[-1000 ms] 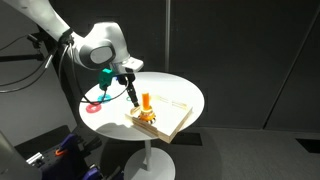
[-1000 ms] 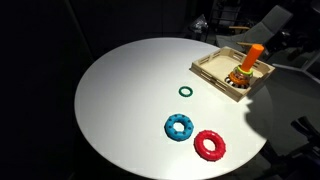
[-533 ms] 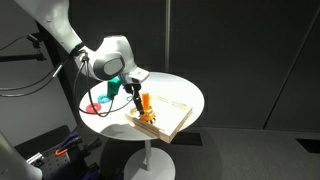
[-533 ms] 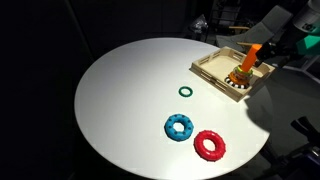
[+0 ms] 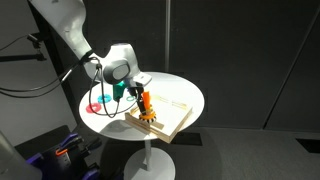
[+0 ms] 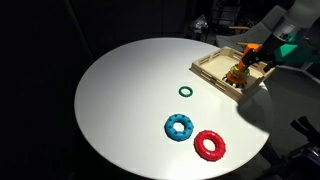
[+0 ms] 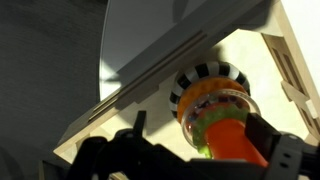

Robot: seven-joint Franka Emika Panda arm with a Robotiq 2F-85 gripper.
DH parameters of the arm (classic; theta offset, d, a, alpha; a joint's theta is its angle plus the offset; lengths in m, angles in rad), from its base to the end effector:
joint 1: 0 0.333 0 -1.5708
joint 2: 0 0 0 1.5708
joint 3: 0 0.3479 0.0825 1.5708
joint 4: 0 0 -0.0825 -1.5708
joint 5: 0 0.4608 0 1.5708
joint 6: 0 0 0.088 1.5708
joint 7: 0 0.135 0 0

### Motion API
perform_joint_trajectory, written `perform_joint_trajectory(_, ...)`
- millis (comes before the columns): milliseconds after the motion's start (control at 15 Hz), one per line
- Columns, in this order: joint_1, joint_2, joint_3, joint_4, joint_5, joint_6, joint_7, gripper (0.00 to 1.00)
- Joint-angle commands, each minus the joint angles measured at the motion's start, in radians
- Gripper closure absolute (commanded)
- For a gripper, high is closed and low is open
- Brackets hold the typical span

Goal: Take the light green ring off the stack and put it on the table

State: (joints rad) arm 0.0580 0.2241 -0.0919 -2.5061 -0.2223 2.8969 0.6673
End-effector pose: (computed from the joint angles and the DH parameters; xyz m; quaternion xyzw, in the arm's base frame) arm 0.5258 -0.0088 0.1457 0.9663 -0.2395 0.0923 0.0179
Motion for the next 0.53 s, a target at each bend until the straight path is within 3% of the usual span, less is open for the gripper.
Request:
perform_joint_trajectory(0, 0.066, 0.053, -0.046, 0.043, 0.017, 0.019, 0.016, 0.0)
perform_joint_trajectory(467, 0.156, 0.099, -0.091, 0.077, 0.031, 0.057, 0.002, 0.0)
